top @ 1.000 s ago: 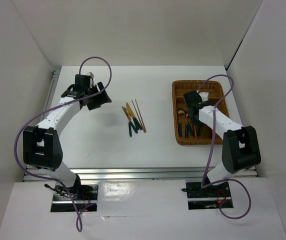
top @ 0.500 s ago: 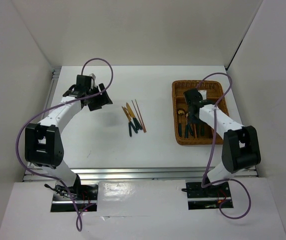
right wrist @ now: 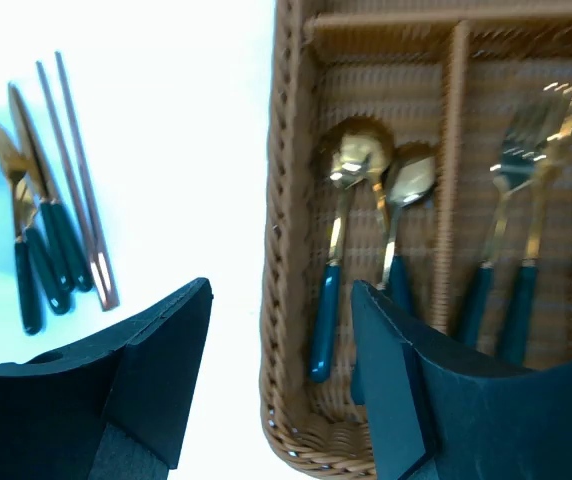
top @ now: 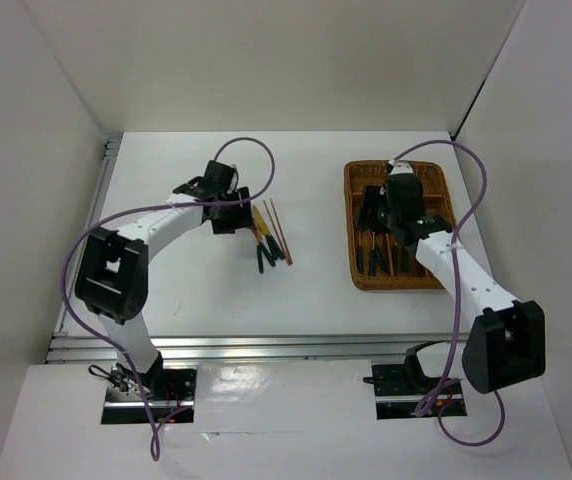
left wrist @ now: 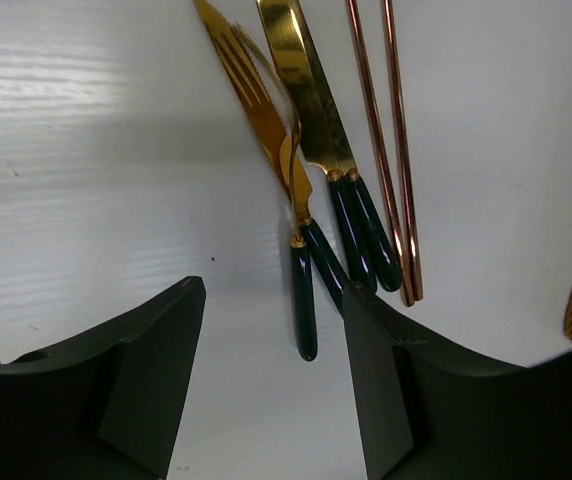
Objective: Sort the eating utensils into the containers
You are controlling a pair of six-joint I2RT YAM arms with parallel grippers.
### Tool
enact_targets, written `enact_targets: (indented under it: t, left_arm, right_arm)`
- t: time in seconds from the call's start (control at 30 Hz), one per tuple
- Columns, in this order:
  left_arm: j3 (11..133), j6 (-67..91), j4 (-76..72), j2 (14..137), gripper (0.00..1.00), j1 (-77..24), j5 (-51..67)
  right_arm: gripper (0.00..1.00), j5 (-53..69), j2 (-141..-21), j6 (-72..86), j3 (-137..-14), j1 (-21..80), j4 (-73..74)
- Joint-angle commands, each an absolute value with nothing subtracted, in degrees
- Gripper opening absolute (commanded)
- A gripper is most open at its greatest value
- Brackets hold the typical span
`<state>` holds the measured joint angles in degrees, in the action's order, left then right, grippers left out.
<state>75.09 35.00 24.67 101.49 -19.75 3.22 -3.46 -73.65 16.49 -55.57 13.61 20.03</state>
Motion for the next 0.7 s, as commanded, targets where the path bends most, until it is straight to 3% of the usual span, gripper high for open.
enact_targets:
  t: [0.0, 0.67]
  left_arm:
    - [78.39, 35.95, 27.94, 103.35, 0.71, -22.93, -2.37]
    - [84.81, 38.50, 34.37, 114.60, 0.59, -29.62, -9.93]
  right_arm:
    - [0.66, 1.32, -72.25, 18.72, -51.78, 13.45, 13.72]
    - [0.66, 2.46, -71.63, 17.14, -49.39, 13.45, 12.57]
